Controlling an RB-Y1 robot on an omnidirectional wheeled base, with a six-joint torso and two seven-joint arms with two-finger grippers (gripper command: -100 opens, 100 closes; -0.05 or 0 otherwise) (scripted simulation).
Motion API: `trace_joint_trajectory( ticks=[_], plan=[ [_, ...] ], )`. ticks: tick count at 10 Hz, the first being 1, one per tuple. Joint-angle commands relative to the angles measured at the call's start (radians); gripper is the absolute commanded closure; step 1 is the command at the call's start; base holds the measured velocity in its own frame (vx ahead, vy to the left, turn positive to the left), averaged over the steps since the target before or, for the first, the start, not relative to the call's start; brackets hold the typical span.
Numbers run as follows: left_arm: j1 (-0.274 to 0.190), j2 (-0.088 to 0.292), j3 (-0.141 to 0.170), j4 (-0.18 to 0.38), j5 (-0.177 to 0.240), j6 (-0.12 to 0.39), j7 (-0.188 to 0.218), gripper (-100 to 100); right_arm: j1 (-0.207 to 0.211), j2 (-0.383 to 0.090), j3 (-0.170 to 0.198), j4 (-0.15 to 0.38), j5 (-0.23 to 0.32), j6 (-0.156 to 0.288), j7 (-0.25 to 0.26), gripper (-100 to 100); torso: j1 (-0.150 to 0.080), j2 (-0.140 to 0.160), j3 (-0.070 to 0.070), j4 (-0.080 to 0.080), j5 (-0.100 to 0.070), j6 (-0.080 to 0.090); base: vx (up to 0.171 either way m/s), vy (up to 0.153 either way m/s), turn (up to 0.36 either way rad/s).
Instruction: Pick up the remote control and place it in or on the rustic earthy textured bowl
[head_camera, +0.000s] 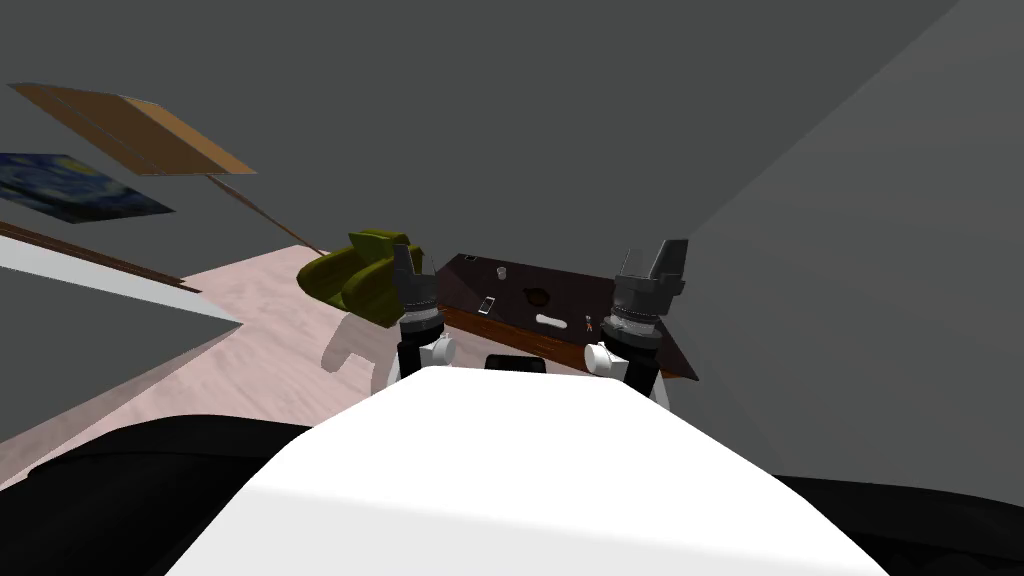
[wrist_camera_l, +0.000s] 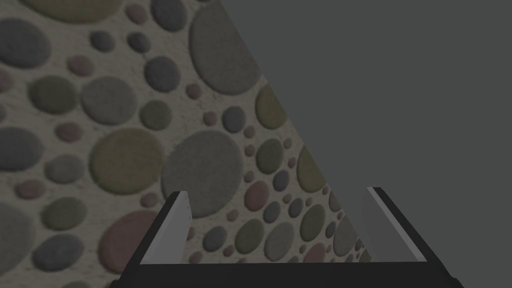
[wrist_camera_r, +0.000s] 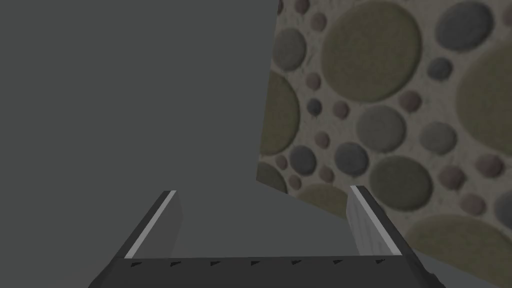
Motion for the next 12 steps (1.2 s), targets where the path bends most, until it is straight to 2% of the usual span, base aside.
trace_joint_trajectory(
  ticks=[1,6,9,10,12],
  plan=[
    [0.0,0.0,0.0,0.0,0.0,0.0,0.0,0,0.002,-0.03,0.007,0.006,0.009,0.007,0.003,-100,0.0,0.0,0.0,0.0,0.0,0.0,-0.028,0.004,0.039],
    [0.0,0.0,0.0,0.0,0.0,0.0,0.0,0,0.031,-0.171,0.058,0.07,0.074,0.058,0.028,-100,0.002,0.009,0.005,0.002,0.0,0.0,-0.105,0.022,0.104],
    [0.0,0.0,0.0,0.0,0.0,0.0,0.0,0,0.066,-0.264,0.102,0.145,0.133,0.103,0.047,-100,0.004,0.01,0.006,0.002,0.001,0.0,-0.145,0.054,0.195],
    [0.0,0.0,0.0,0.0,0.0,0.0,0.0,0,0.066,-0.273,0.102,0.145,0.133,0.103,0.047,-100,0.003,0.011,0.006,0.002,0.001,0.0,-0.108,0.018,0.068],
    [0.0,0.0,0.0,0.0,0.0,0.0,0.0,0,0.096,-0.342,0.134,0.213,0.178,0.136,0.06,-100,0.0,0.007,0.004,0.002,0.0,0.0,-0.091,0.035,0.254]
  ],
)
